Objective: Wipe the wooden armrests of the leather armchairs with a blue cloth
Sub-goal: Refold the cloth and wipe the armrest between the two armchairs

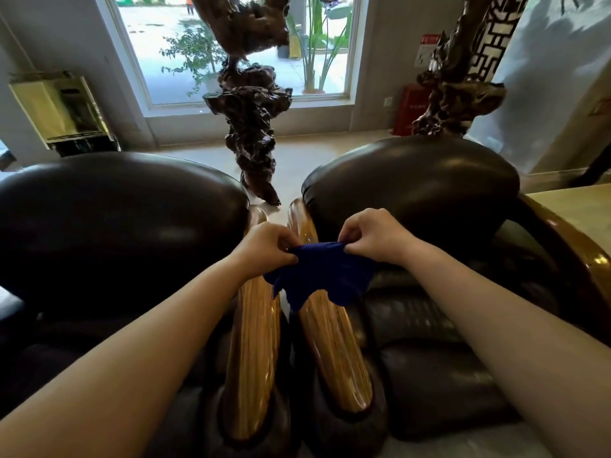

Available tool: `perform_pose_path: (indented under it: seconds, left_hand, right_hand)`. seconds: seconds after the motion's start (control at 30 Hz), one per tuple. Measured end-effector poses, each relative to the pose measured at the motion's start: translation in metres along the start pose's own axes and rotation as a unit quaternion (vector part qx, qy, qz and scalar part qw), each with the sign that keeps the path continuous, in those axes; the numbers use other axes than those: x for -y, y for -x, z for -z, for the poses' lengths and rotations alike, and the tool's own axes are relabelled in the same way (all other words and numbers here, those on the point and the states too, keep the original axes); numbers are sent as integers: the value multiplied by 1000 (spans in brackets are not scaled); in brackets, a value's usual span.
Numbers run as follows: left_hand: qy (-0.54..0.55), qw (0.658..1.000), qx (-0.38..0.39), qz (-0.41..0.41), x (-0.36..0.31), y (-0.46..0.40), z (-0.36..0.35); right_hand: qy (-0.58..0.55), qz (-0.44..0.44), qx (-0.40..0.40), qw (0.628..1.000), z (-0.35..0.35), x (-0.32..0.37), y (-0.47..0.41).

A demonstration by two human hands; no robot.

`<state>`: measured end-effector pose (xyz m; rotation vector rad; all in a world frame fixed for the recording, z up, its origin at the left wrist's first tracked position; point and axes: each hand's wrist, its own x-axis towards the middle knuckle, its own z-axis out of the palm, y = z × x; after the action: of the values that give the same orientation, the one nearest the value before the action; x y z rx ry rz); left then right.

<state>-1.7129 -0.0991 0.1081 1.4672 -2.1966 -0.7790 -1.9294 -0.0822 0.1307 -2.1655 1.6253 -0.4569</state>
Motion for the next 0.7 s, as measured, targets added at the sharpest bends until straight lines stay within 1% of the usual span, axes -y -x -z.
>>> perform_pose_path:
  seconds: [0.17,0.3,0.4,0.57,0.7]
  left_hand:
    - [17,999,25,43,-12,20,-57]
    - [27,996,7,86,-27,32,-107]
    - [33,993,15,108,-40,37,-144]
    - [45,991,5,127,-44,65,-208]
    - [55,988,30,141,-36,95,-249]
  right_hand:
    - [-38,7,51,998,-23,-48,31]
    - [-51,26,80,995,-37,-91,52]
    - [-62,33,87,994,-48,-124,75]
    - [-63,19,90,994,-80,-161,115]
    - [-70,9,111,991,-115,-178,151]
